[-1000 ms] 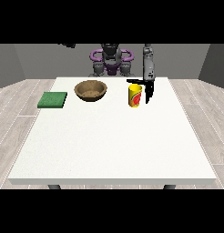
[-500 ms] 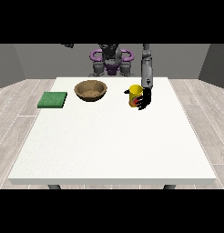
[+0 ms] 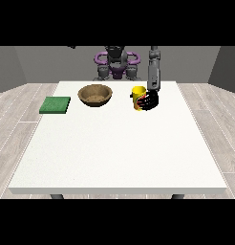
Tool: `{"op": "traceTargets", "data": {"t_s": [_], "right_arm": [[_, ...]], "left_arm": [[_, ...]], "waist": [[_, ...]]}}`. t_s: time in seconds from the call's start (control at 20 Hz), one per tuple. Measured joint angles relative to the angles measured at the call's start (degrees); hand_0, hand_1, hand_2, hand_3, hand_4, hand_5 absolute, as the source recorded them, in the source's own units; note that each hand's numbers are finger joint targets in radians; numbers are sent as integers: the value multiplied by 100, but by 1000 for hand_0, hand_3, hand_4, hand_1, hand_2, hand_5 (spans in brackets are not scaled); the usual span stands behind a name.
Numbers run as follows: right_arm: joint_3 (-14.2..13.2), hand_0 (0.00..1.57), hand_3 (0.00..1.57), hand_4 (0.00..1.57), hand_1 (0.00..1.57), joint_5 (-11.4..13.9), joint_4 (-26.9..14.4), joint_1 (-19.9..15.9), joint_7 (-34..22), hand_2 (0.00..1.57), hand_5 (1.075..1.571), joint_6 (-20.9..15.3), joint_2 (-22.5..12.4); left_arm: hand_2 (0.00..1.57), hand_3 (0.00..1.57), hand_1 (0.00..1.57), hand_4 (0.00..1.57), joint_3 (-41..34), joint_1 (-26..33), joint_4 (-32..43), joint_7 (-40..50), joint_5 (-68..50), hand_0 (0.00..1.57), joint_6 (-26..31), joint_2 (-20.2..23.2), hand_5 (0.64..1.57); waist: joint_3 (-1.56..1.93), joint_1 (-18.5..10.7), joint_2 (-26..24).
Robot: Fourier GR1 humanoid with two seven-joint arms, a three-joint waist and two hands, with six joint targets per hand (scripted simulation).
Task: Pick the cup and pour the ball into the bowl, then pick the bowl and place it on the pad
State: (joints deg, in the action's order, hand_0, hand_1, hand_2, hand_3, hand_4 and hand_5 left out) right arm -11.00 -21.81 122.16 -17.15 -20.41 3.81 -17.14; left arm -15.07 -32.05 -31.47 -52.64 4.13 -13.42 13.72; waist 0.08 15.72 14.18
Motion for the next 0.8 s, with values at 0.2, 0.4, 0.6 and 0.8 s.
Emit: {"op": "traceTargets", "data": {"t_s": [0.2,0.4,0.6,0.8], "right_arm": [[-127,0,0,232,0,-126,-344,77,-54,0,1560,99,-54],[-137,0,0,257,0,-114,-628,75,6,0,1560,122,-8],[-99,0,0,279,0,-103,-868,13,126,0,1560,229,3],[-56,0,0,319,0,-87,-1007,-126,241,0,1563,298,16]], "left_arm": [[1571,1571,1367,1115,358,-220,-21,546,444,1367,-563,-106,1506],[1571,1571,1405,1090,772,-602,3,1199,1018,1405,-1193,-156,1543],[1571,1571,1415,971,1208,-1077,152,2004,1757,1415,-2015,-132,1562],[1571,1571,1391,920,1580,-1532,443,2817,2466,1391,-2698,-115,1561]], "waist": [[-2,-106,-438],[-1,-162,-636],[4,-55,-676],[2,59,-575]]}}
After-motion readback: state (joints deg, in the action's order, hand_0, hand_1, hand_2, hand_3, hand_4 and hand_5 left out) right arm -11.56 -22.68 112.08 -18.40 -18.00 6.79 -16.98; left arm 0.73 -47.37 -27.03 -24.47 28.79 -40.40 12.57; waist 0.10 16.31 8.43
